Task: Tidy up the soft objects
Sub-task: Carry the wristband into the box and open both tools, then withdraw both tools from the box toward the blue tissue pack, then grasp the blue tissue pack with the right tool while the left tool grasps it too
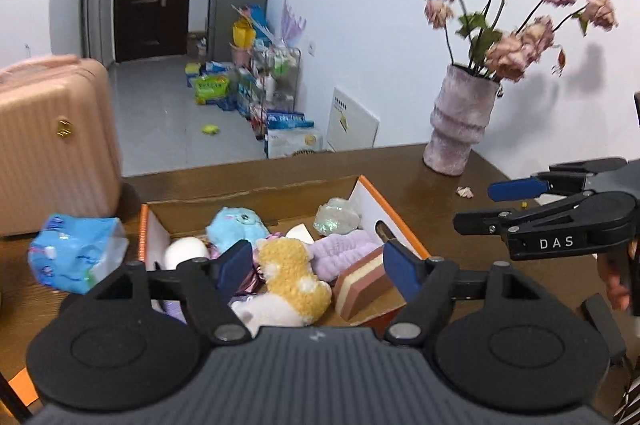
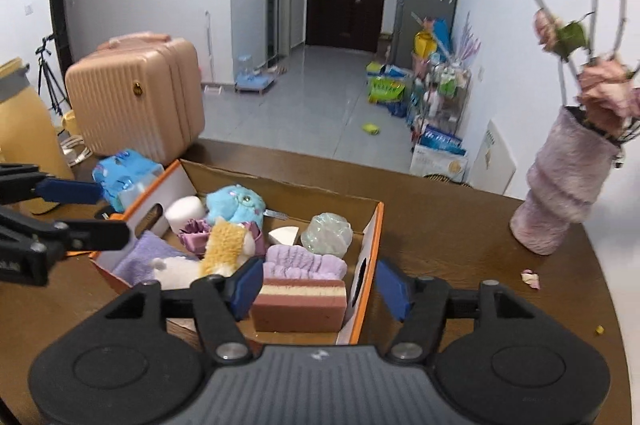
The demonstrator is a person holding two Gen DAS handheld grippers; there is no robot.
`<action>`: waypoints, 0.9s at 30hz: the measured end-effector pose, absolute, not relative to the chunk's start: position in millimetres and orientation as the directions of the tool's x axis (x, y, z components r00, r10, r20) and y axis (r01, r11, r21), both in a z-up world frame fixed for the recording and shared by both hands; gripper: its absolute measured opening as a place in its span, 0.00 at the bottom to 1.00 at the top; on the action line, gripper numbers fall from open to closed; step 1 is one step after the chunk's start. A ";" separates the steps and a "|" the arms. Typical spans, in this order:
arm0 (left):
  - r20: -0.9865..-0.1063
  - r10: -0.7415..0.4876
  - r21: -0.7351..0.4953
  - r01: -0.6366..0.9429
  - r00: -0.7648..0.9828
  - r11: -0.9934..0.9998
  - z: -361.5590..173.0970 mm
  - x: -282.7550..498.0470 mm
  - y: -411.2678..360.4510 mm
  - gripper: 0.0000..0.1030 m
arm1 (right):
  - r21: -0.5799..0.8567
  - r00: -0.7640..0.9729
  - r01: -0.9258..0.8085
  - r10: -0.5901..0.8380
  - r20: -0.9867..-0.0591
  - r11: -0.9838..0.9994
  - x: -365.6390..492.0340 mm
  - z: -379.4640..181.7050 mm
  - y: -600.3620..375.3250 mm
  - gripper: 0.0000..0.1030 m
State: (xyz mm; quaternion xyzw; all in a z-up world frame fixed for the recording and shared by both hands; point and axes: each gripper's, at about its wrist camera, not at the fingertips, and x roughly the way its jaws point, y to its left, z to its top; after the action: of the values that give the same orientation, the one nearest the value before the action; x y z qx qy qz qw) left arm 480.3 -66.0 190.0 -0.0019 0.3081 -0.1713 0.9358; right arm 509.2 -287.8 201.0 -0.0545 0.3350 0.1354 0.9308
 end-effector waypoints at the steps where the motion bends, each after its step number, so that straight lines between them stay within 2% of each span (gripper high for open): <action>1: -0.560 -0.309 -0.094 0.311 0.769 0.946 194.4 470.2 -65.0 0.76 | -0.002 0.749 -0.281 0.218 -0.626 0.960 501.0 203.4 -289.4 0.60; 4: -0.494 -0.258 -0.043 0.272 0.830 0.961 195.1 433.3 -58.3 0.88 | 0.038 0.788 -0.280 0.253 -0.562 0.959 468.1 204.2 -293.8 0.66; 6: -0.477 -0.263 -0.064 0.265 0.839 0.962 185.4 404.4 -50.9 0.88 | 0.063 0.820 -0.271 0.264 -0.507 0.961 438.7 195.5 -295.3 0.72; 12: -0.400 -0.225 -0.083 0.210 0.888 0.974 121.4 288.4 -36.1 0.95 | 0.116 0.881 -0.254 0.279 -0.383 0.960 321.9 139.2 -302.1 0.75; 15: -0.424 -0.206 -0.091 0.185 0.882 0.979 85.4 235.4 -32.3 0.97 | 0.098 0.911 -0.215 0.236 -0.338 0.972 256.6 104.0 -298.0 0.80; 18: -0.503 -0.214 -0.133 0.169 0.838 0.977 56.7 200.2 -28.4 0.97 | 0.162 0.908 -0.162 0.211 -0.363 0.973 206.4 71.5 -298.9 0.81; 20: -0.544 -0.213 -0.115 0.179 0.811 0.977 48.7 192.0 -28.6 0.97 | 0.191 0.883 -0.182 0.245 -0.400 0.965 193.4 55.0 -299.5 0.82; 23: -0.541 -0.195 -0.076 0.183 0.818 0.980 50.0 197.5 -31.8 0.97 | 0.141 0.880 -0.173 0.218 -0.423 0.975 196.4 49.5 -295.6 0.82; 27: -0.506 -0.229 -0.119 0.195 0.832 0.973 56.8 212.1 -38.8 0.97 | 0.229 0.873 -0.181 0.264 -0.409 0.956 205.7 47.9 -299.4 0.76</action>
State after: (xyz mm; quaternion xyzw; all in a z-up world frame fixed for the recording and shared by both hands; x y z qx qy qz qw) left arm 212.1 -38.8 56.8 -0.0311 0.2680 -0.1109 0.9565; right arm 205.7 -299.4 47.9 0.0921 0.2235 0.1155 0.9635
